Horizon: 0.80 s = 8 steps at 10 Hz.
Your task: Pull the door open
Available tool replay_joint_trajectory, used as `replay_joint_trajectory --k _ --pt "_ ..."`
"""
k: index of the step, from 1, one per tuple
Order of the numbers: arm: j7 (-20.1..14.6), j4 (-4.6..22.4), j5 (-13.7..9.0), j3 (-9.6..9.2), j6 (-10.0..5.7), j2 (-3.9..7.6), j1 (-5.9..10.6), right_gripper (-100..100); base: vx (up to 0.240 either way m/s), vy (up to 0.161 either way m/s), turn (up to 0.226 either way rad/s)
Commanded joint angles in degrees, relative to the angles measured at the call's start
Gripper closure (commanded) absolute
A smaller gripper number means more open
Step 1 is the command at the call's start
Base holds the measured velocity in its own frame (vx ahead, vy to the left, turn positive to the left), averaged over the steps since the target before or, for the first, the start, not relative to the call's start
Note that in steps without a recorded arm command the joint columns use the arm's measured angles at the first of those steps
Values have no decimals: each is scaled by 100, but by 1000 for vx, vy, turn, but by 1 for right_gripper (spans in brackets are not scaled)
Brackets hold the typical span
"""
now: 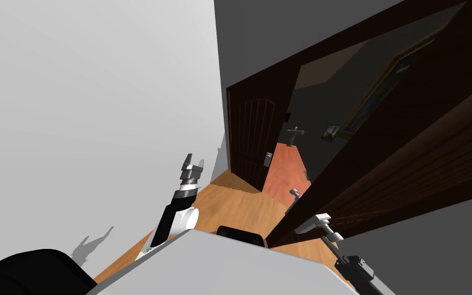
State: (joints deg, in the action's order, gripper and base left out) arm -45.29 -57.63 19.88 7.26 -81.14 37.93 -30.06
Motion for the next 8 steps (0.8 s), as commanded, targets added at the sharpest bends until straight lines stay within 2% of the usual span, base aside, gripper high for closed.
replay_joint_trajectory --k 1,5,6,8 --pt "5 65 -87 101 -38 -9 -106 -100 5 56 -221" --pt "22 255 -342 396 -149 -34 -417 -100 -64 -82 -277" --pt "20 211 -302 351 -138 -31 -390 -100 -30 -36 -52" --pt "-4 225 -350 367 -30 -31 -330 -100 148 88 79"
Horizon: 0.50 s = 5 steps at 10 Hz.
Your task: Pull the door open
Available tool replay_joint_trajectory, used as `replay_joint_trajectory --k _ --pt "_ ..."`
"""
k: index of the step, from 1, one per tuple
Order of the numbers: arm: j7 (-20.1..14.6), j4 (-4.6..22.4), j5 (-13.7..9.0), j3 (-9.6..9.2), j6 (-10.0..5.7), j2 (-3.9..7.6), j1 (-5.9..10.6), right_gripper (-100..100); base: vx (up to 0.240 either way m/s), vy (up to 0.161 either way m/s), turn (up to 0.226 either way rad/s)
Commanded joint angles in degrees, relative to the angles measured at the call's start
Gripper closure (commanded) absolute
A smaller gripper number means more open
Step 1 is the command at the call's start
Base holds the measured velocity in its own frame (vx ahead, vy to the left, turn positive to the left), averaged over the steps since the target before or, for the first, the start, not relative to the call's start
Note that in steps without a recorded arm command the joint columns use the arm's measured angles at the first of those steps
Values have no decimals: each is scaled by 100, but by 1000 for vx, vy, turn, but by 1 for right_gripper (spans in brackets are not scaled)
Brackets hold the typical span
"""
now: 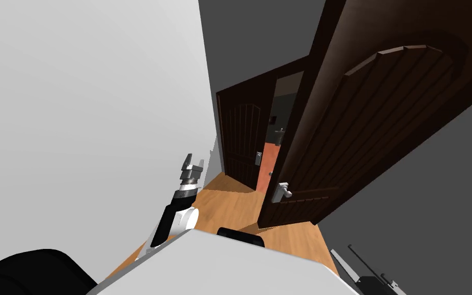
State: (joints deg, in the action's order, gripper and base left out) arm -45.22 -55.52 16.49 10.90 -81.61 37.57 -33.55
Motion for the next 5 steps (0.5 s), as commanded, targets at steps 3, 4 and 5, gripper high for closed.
replay_joint_trajectory --k 3,4,5 --pt "-56 25 -80 14 208 10 146 -100 234 114 82" --pt "-68 29 -99 17 261 11 181 -100 241 122 81" --pt "-84 33 -123 20 328 12 225 -100 253 134 85"
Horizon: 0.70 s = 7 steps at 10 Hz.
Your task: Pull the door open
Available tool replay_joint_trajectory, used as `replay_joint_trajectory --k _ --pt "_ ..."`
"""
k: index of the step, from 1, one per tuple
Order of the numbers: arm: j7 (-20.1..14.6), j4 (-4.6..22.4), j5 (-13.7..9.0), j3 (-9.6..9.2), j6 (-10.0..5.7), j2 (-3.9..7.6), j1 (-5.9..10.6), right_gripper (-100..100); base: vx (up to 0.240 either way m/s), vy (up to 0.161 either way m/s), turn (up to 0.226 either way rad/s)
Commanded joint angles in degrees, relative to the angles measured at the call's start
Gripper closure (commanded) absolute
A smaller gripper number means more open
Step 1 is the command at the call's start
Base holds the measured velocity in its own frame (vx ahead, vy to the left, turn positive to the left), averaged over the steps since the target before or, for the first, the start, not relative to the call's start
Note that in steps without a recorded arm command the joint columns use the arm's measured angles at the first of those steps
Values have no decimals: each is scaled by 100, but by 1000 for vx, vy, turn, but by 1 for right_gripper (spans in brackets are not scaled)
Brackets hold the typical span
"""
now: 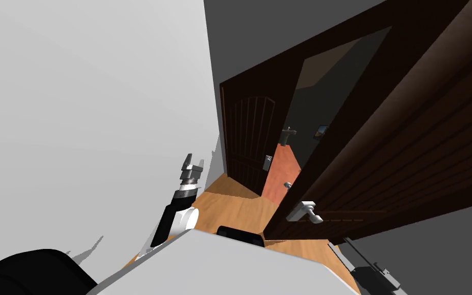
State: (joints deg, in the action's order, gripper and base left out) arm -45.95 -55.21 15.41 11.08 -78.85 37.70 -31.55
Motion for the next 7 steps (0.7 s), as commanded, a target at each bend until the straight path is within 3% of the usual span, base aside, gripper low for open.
replay_joint_trajectory --k 1,2,3,7 --pt "-23 5 -34 5 103 0 58 -100 247 109 81" --pt "-15 -7 -19 1 74 -4 40 -100 109 41 15" --pt "-15 -7 -19 1 74 -4 40 100 -14 -4 -12" --pt "-15 -7 -19 1 74 -4 40 100 -29 -12 -1"
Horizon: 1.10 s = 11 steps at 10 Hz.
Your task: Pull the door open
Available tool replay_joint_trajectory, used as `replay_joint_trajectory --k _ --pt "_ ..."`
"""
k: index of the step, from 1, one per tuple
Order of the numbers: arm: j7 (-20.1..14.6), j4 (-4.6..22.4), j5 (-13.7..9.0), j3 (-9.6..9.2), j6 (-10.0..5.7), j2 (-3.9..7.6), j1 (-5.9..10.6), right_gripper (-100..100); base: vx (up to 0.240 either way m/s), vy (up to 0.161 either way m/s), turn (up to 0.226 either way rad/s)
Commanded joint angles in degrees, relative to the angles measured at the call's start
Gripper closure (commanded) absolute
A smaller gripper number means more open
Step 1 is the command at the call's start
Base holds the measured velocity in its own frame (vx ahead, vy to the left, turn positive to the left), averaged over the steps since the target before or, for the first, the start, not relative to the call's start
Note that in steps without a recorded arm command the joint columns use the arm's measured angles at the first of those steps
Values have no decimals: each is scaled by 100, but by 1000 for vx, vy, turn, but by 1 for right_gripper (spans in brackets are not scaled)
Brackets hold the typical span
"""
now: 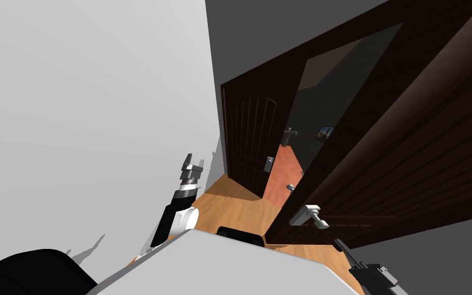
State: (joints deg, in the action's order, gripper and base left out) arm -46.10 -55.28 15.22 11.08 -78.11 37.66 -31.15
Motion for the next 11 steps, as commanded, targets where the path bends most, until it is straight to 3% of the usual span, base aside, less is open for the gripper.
replay_joint_trajectory --k 1,2,4,5,6,9,10,11 --pt "0 0 0 0 0 0 1 100 0 0 0" --pt "17 73 -124 114 98 -29 -48 -100 -82 66 -175" --pt "34 148 -251 231 198 -58 -98 -100 -157 107 -217" --pt "46 214 -195 174 120 -51 -23 -100 -70 41 -45" --pt "25 238 -241 195 247 -31 45 -100 145 71 123" --pt "-6 259 -293 213 417 0 152 -100 265 79 83" --pt "1 217 -280 209 393 -12 114 -100 120 44 22" --pt "1 217 -280 209 393 -12 114 100 -6 -8 -19"
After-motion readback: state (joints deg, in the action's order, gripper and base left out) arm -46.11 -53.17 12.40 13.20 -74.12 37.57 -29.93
